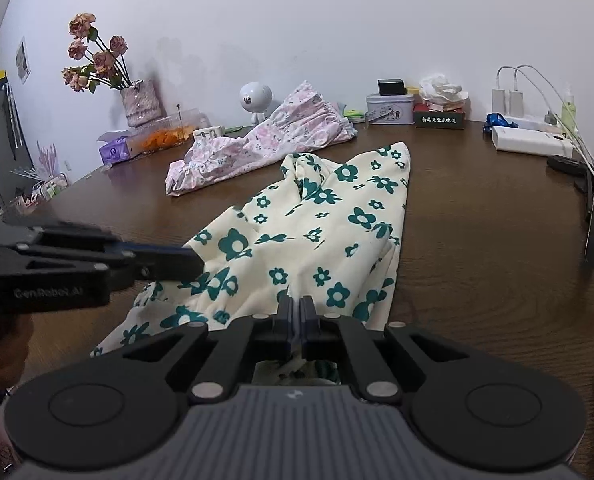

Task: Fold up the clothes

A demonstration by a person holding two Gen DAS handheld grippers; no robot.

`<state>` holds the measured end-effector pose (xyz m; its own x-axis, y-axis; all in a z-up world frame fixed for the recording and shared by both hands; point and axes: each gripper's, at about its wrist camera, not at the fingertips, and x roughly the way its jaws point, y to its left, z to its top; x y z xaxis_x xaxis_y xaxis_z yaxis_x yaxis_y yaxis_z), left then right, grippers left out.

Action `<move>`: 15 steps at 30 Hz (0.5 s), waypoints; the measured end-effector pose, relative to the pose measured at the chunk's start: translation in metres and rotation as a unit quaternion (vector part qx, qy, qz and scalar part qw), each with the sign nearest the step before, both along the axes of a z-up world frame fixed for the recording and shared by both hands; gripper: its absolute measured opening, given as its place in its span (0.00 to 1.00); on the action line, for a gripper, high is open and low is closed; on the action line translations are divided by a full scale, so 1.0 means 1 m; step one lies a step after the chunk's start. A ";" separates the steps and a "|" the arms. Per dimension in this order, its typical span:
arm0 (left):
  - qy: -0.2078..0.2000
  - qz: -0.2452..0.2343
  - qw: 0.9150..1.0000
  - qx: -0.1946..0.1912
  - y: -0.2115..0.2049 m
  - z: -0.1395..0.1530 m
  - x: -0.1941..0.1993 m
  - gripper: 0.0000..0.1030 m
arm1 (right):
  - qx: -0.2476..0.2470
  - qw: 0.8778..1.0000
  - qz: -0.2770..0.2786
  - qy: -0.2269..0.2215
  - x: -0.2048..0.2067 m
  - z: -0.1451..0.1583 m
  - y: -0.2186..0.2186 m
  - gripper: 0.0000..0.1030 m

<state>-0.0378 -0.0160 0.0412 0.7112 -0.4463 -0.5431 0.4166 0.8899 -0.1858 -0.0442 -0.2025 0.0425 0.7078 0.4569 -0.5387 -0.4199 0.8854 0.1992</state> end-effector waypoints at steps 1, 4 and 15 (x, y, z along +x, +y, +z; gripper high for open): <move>0.004 0.003 1.000 -0.005 0.003 0.000 0.000 0.03 | 0.001 1.000 -0.001 0.001 0.000 0.000 -0.001 0.04; -0.027 0.052 0.998 0.016 0.014 0.005 -0.006 0.32 | 0.002 1.000 -0.003 -0.007 -0.004 0.005 -0.008 0.09; 0.014 0.076 0.997 -0.008 0.004 -0.006 0.015 0.02 | 0.004 1.000 0.003 0.004 -0.002 -0.003 -0.003 0.13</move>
